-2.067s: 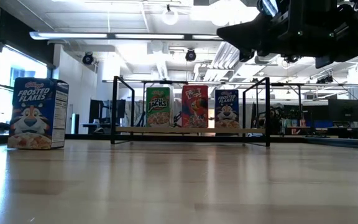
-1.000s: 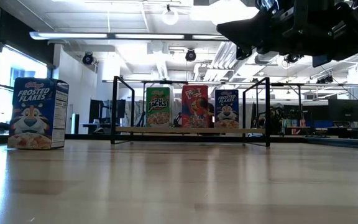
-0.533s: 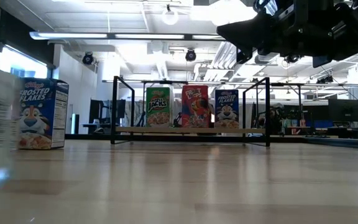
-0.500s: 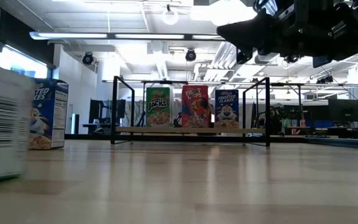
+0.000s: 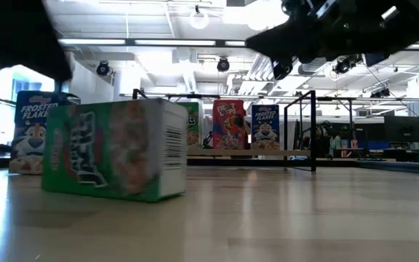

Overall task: Stack cereal on shelf
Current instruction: Put the green cereal box on the shelf aligned with the other green cereal boxes

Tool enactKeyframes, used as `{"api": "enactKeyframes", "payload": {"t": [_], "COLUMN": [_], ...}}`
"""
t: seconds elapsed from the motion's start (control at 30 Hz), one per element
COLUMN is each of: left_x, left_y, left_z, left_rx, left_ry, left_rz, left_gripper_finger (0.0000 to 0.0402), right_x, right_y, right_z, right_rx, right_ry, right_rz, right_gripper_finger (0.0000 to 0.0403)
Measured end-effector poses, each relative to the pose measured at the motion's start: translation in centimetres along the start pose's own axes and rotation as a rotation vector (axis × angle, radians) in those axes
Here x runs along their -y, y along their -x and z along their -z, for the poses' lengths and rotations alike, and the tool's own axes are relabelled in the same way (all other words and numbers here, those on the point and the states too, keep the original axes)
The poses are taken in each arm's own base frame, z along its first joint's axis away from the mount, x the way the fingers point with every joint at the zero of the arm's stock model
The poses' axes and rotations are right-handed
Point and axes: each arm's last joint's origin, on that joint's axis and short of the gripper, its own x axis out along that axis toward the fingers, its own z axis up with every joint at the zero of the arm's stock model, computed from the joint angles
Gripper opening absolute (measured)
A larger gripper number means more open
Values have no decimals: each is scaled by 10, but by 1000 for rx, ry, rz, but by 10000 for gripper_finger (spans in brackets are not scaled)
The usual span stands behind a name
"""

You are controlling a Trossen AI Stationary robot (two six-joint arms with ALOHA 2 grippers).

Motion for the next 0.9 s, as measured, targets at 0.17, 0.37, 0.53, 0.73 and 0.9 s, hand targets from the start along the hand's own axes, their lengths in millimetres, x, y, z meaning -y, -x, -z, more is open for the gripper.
{"api": "enactKeyframes", "payload": {"t": [0.17, 0.37, 0.53, 0.73, 0.9], "left_x": [-4, -27, -36, -38, -40], "left_y": [33, 43, 40, 39, 42], "left_z": [1, 27, 33, 31, 33], "left_rx": [159, 317, 373, 415, 437], "left_ry": [18, 82, 75, 17, -7], "left_rz": [44, 75, 79, 53, 48], "left_gripper_finger": [13, 1, 0, 0, 1], "right_x": [-13, -42, -70, -92, -98], "right_y": [-18, -47, -80, -129, -158], "right_z": [-12, -32, -35, -27, -16], "right_rx": [-210, -403, -513, -589, -687], "right_ry": [-30, -64, -105, -151, -207], "right_rz": [60, 59, 73, 133, 188], "right_gripper_finger": [47, 150, 233, 284, 288]}}
